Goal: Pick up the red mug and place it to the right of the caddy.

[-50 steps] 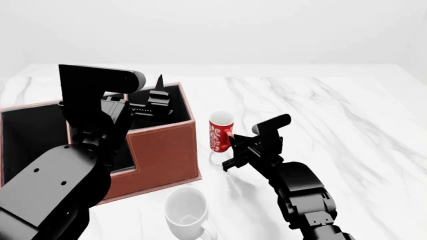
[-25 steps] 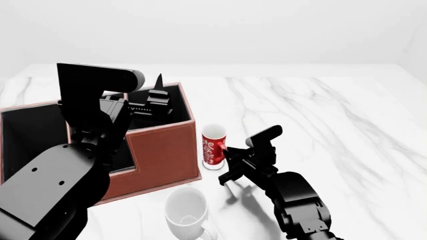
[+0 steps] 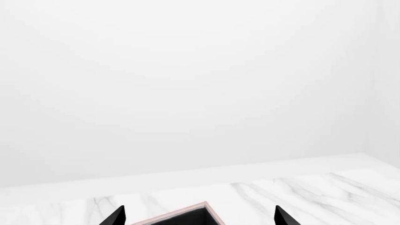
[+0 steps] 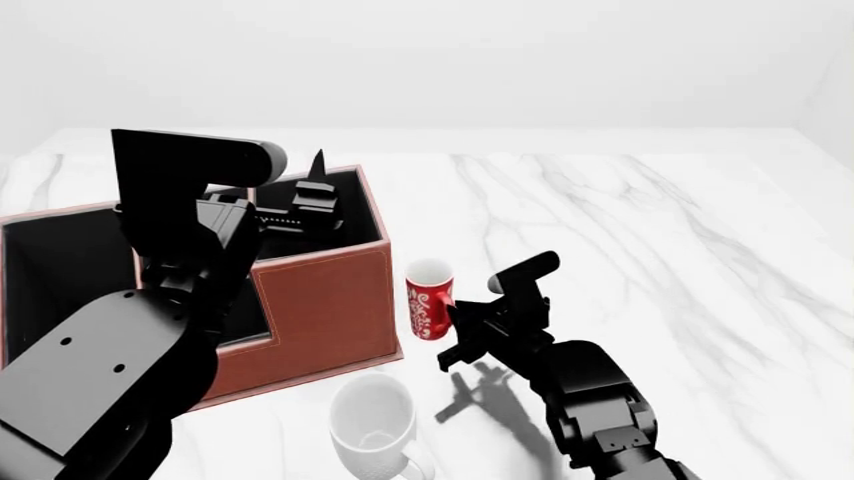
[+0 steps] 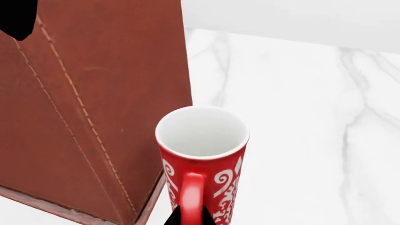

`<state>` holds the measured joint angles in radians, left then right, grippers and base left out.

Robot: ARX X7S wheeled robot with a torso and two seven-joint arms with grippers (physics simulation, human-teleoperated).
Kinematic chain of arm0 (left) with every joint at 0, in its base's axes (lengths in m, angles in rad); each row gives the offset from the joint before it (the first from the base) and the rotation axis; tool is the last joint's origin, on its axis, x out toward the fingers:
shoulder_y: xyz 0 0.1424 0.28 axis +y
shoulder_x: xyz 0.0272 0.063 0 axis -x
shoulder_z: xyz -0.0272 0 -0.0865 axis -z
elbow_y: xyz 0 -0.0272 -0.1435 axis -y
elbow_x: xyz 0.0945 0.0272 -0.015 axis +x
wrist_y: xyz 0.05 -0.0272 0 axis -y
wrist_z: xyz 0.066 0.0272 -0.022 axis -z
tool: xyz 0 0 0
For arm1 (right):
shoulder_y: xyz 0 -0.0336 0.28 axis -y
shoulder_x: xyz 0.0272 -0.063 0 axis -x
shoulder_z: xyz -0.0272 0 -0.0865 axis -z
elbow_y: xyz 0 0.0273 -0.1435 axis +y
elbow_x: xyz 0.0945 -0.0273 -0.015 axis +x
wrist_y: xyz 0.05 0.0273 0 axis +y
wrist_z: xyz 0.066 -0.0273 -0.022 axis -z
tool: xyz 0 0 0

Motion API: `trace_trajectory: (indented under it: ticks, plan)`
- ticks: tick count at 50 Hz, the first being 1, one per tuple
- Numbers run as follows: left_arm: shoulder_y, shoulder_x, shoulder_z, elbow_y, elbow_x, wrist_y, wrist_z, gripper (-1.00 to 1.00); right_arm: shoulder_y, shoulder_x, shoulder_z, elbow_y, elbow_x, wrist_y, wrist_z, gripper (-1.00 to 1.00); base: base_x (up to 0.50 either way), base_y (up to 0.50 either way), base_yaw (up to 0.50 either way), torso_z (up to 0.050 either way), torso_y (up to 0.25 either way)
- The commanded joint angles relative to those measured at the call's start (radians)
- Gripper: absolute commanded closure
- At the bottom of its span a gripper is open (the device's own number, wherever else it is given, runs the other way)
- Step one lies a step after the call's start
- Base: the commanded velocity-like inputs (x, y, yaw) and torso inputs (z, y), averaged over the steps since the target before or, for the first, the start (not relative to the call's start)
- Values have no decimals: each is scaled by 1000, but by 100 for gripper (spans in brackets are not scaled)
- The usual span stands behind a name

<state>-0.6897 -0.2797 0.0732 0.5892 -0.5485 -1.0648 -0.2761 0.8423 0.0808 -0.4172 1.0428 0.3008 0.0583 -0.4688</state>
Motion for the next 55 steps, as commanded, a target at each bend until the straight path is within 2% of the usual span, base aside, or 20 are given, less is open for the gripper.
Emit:
trace_trajectory:
  ticks: [1, 7, 8, 13, 25, 32, 38, 45, 46, 51, 55]
  plan:
    - [0, -4, -3, -2, -7, 2, -2, -100, 15, -7, -16, 67, -25, 21, 1, 100, 0, 0, 0, 0, 0]
    - [4, -5, -3, -6, -8, 8, -4, -100, 14, -5, -17, 69, -17, 39, -4, 100, 0, 0, 0, 0, 0]
    - [3, -5, -3, -2, -11, 4, -5, -100, 3, 4, -19, 32, -13, 65, -9, -100, 0, 0, 0, 0, 0]
    - [3, -7, -7, 5, -17, 1, -8, -100, -47, 41, -18, -131, 9, 164, 5, -100, 0, 0, 0, 0, 0]
    - [12, -8, 3, -11, -13, 21, -7, -100, -94, 72, -22, -242, 27, 218, 13, -100, 0, 0, 0, 0, 0]
    - [13, -11, 3, -22, -14, 28, -5, -100, -206, 154, 12, -538, 86, 348, 66, -100, 0, 0, 0, 0, 0]
    - [6, -8, 3, -23, -22, 23, -8, -100, -366, 287, 123, -999, 191, 505, 202, -100, 0, 0, 0, 0, 0]
    - [4, -7, 5, -16, -28, 18, -14, -100, -418, 374, 246, -1330, 294, 623, 311, -100, 0, 0, 0, 0, 0]
    - [0, -6, 1, -7, -33, 10, -18, -100, -413, 401, 326, -1467, 371, 682, 364, -100, 0, 0, 0, 0, 0]
    - [-5, -6, -1, -6, -36, 11, -21, -100, -348, 408, 485, -1607, 534, 793, 489, -100, 0, 0, 0, 0, 0]
    - [-2, -7, -2, -3, -38, 12, -24, -100, -322, 385, 527, -1640, 555, 783, 534, -100, 0, 0, 0, 0, 0]
